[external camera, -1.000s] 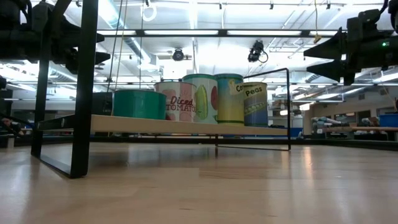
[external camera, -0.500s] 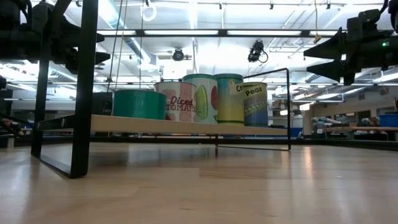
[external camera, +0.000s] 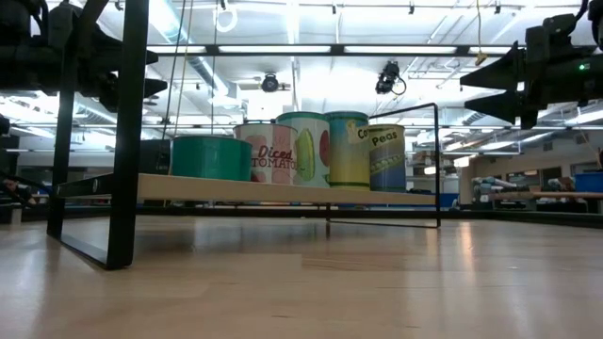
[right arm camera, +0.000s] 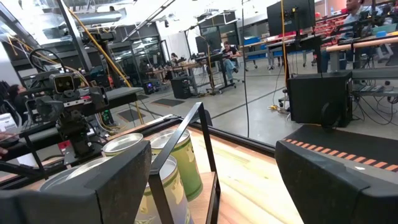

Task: Pick and place cans onto a shelf
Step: Return to Home Position

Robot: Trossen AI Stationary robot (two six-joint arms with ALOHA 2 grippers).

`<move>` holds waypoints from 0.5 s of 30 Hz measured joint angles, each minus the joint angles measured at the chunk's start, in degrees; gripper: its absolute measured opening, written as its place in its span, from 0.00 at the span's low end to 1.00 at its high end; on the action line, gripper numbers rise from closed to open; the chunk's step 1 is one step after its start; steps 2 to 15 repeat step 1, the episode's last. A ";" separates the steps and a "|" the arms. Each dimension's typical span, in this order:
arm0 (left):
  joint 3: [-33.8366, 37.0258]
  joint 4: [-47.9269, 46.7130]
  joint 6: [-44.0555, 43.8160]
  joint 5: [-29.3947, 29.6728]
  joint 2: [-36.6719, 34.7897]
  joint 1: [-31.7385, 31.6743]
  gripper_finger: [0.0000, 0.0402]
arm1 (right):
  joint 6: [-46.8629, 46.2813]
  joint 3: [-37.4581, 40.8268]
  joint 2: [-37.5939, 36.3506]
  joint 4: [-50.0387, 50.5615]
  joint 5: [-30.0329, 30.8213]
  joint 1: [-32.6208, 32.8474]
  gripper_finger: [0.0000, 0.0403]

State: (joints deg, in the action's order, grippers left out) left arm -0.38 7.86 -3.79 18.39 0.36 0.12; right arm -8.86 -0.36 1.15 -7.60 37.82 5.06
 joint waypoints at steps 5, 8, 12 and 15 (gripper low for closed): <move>0.00 0.02 0.00 0.00 0.00 0.00 1.00 | 0.00 0.00 0.02 -0.01 0.00 0.00 0.87; 0.00 0.02 0.00 0.00 0.00 0.00 1.00 | 0.00 0.00 0.02 -0.01 0.00 0.00 0.87; 0.00 0.02 0.00 0.00 0.00 0.00 1.00 | 0.00 0.00 0.02 -0.01 0.00 0.00 0.87; 0.00 0.02 0.00 0.00 0.00 0.00 1.00 | 0.00 0.00 0.02 -0.01 0.00 0.00 0.87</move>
